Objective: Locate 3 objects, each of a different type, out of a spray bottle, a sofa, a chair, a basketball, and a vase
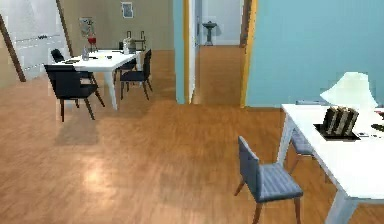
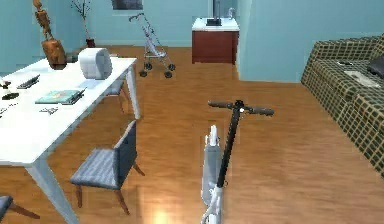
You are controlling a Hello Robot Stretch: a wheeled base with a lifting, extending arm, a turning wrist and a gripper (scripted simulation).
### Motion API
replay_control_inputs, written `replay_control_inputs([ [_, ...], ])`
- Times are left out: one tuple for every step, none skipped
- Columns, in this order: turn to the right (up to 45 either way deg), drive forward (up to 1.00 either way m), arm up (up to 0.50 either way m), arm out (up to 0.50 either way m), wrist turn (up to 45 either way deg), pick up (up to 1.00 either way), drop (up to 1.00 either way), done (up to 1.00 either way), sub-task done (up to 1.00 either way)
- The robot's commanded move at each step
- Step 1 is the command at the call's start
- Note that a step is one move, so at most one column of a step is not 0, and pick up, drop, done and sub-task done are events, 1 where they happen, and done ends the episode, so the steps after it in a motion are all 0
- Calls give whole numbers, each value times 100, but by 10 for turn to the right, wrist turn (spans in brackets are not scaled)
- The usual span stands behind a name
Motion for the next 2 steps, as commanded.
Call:
replay_control_inputs([
  [450, 0, 0, 0, 0, 0, 0, 0, 0],
  [150, 0, 0, 0, 0, 0, 0, 0, 0],
])
